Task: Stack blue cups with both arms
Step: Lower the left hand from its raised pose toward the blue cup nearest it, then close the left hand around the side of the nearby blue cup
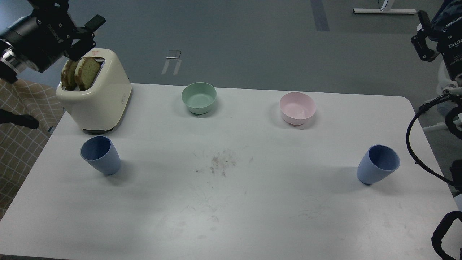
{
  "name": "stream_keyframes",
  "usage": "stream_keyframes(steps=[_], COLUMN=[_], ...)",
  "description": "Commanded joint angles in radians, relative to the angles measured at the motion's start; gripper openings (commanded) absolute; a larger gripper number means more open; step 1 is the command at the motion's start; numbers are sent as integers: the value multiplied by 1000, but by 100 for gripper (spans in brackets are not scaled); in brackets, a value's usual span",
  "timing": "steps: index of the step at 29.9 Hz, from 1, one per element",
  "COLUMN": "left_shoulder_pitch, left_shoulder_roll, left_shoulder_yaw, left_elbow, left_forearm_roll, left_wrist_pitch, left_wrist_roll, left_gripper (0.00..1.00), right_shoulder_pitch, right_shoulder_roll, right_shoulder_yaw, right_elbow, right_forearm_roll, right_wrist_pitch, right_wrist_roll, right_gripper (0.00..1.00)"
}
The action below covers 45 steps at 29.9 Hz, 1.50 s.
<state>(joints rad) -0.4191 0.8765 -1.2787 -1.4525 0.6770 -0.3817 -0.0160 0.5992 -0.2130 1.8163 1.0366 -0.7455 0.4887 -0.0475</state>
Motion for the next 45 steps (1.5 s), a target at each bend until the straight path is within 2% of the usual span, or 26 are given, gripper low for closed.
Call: stream_keyframes(steps=[1, 6, 12, 18, 19, 24, 33, 39, 45], left_shoulder_pitch=[39, 54, 169, 278, 278, 350, 396, 399, 402], left_shoulder_roll=[106, 139, 139, 148, 148, 141, 133, 130, 127], left_shoulder_yaw=[13, 13, 13, 15, 15, 15, 33, 130, 163], left_elbow=[-63, -66, -91, -91, -91, -80, -29, 7, 53], left_forearm_roll=[142, 314, 562, 873, 874, 1137, 1161, 1159, 1156], left_wrist_pitch=[-9, -52, -57, -54, -54, -34, -25, 44, 92], left_wrist_roll=[-1, -7, -22, -134, -134, -202, -213, -226, -229], left_gripper=[91, 90, 89, 85, 85, 82, 77, 77, 77], right_shoulder_pitch=[-2, -2, -7, -7, -7, -13, -26, -39, -39], right_shoulder_roll=[-2, -2, -15, -29, -29, -29, -31, -31, -32], right_shoulder_yaw=[6, 8, 11, 11, 11, 12, 31, 43, 43], right_elbow=[0, 2, 3, 5, 5, 5, 5, 8, 8], right_forearm_roll=[0, 2, 34, 51, 51, 51, 52, 84, 95], right_wrist_pitch=[0, 0, 0, 0, 0, 0, 0, 0, 0], right_wrist_roll=[1, 1, 1, 0, 0, 0, 0, 0, 0], right_gripper=[100, 100, 100, 100, 100, 100, 100, 100, 100])
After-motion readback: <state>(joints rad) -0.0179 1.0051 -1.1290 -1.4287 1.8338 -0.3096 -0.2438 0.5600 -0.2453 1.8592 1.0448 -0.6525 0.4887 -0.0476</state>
